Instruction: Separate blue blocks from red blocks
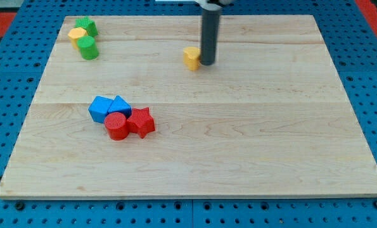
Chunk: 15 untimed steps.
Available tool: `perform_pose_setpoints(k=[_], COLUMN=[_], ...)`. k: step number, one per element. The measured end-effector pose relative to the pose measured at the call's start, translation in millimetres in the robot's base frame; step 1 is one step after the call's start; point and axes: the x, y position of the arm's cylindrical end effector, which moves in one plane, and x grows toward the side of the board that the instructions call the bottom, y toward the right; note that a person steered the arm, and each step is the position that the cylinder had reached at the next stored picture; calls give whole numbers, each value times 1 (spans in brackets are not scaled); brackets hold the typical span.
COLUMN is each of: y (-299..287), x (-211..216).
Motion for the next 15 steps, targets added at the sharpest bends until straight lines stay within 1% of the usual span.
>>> perform_pose_setpoints(k=[1,2,3,4,5,6,7,8,9,10,12,14,15], y=[-60,-116,-142,-114,-51,-24,-68,-70,-129,-144,-161,-162,-162], x=[-24,-27,-20,-9,56,122,139,148,148,151,152,153,167])
